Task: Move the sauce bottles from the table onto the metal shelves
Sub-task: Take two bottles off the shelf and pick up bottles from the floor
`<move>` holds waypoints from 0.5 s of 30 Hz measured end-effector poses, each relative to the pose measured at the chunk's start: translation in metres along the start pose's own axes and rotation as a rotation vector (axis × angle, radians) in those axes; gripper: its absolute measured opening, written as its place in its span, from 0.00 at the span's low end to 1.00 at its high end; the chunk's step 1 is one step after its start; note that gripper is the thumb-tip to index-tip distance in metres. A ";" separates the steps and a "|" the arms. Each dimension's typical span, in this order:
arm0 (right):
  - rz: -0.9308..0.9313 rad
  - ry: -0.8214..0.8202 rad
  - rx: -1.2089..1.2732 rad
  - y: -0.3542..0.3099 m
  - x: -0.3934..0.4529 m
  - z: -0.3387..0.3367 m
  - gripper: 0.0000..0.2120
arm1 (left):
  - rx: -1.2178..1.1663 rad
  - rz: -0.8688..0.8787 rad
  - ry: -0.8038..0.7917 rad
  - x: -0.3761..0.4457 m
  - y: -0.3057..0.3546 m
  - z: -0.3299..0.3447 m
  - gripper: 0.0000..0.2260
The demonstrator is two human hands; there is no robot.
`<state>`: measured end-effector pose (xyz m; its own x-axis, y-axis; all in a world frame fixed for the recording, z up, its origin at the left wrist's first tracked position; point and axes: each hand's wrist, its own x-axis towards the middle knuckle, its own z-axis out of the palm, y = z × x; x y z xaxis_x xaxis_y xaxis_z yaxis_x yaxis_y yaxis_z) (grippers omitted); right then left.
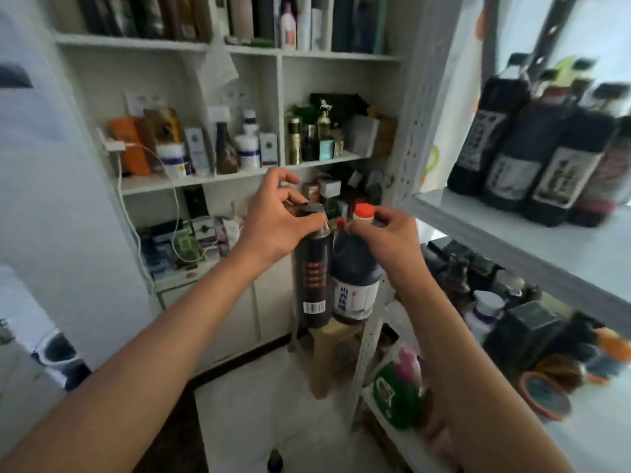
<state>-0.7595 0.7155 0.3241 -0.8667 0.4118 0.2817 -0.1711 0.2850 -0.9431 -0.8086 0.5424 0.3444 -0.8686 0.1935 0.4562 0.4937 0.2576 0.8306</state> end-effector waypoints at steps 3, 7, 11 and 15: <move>-0.012 0.039 0.024 -0.023 0.004 -0.029 0.07 | -0.047 0.049 -0.048 0.015 0.032 0.010 0.27; -0.076 0.150 0.104 -0.054 0.014 -0.073 0.09 | -0.075 0.145 -0.041 0.035 0.078 0.034 0.26; -0.154 0.245 0.108 -0.080 0.031 -0.117 0.10 | -0.149 0.200 0.009 0.060 0.114 0.066 0.26; -0.220 0.329 0.017 -0.091 0.045 -0.156 0.08 | -0.208 0.224 0.060 0.082 0.141 0.107 0.25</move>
<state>-0.7099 0.8434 0.4499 -0.6123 0.5989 0.5161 -0.3456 0.3843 -0.8561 -0.8060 0.6964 0.4647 -0.7429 0.1658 0.6485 0.6593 0.0141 0.7517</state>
